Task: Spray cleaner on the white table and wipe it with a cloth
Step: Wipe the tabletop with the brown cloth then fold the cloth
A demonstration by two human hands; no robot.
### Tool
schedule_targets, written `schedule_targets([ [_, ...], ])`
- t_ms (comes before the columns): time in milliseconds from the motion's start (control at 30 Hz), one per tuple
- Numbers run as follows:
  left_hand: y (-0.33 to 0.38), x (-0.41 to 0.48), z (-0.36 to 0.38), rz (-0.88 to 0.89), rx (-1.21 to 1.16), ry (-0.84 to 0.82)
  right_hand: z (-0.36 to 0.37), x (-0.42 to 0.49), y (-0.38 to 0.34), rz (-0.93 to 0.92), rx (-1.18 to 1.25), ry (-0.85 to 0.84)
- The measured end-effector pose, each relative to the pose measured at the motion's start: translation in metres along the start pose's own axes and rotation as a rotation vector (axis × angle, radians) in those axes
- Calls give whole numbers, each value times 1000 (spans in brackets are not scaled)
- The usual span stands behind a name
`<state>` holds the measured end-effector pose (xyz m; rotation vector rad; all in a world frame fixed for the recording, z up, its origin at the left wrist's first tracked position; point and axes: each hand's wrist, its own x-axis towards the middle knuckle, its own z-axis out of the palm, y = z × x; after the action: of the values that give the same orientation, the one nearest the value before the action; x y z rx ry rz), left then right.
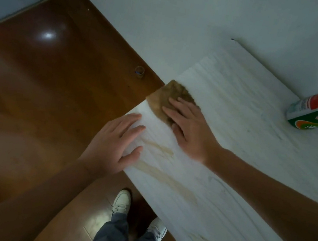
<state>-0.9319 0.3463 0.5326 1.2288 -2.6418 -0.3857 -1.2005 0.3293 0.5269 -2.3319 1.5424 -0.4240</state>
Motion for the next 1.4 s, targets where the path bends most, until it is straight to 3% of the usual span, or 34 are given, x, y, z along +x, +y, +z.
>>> schedule_targets([
  [67, 2, -15, -8, -89, -32, 34, -4, -6, 0, -130, -11, -62],
  [167, 2, -48, -11, -126, 19, 34, -14, 9, 15, -166, -73, -71],
  [300, 2, -84, 1, -136, 83, -62, 2, 24, 1, 0, -86, 11],
  [433, 9, -85, 2, -167, 55, -51, 23, 26, -41, 204, -43, 84],
  [667, -7, -103, -15, -171, 60, 51, 54, 2, -105, -1, -1, 2],
  [1000, -41, -124, -24, -130, 77, 44, 59, -47, -138, -68, -18, -72],
  [1133, -34, -112, -23, -83, 63, 32, 48, -84, -134, 85, -45, -47],
  [1267, -28, -97, -23, -34, 52, 31, 29, -113, -111, 372, -53, 35],
  [1400, -29, -88, -20, -51, 58, 31, 29, -79, -106, 618, -58, 98],
])
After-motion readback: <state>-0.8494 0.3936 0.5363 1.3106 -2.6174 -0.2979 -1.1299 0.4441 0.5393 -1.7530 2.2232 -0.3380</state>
